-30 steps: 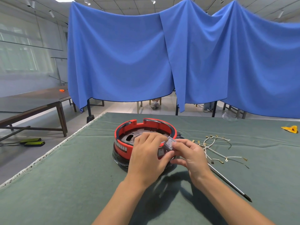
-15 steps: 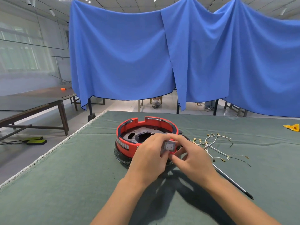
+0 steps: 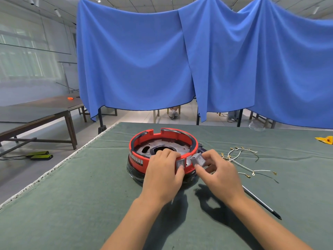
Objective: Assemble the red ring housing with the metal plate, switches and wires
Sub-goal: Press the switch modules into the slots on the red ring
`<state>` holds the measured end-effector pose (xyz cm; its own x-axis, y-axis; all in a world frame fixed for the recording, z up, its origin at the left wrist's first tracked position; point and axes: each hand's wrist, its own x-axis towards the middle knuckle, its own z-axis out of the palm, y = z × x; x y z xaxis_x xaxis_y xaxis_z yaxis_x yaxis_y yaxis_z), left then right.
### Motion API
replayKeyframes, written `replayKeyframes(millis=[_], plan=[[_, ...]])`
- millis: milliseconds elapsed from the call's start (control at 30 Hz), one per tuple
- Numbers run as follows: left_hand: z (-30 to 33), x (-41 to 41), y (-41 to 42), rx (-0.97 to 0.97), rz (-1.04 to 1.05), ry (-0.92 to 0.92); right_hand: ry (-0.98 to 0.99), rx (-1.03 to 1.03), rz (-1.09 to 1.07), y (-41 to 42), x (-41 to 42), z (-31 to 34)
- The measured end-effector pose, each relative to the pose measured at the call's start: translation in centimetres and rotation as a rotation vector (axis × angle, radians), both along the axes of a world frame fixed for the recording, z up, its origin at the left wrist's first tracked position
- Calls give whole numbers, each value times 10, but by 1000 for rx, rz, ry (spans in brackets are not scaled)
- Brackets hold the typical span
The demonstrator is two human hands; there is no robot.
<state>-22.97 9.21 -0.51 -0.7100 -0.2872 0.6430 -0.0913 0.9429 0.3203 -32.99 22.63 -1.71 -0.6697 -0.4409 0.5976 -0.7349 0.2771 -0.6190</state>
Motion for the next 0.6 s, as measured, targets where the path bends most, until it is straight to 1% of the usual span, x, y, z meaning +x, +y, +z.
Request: replayKeyframes(millis=[100,200,333,600], plan=[[0,-2,-1,5,22,15,55,42,-43,1,-1,0],[0,-3,-3,-5,47,1,57,39,-14,1,-3,-2],[-1,-4,-1,-73,111,-67,1,54,56,-3,-4,-6],[-3,-4,-3,-78,94,-77,-82,40,103,-8,-2,-10]])
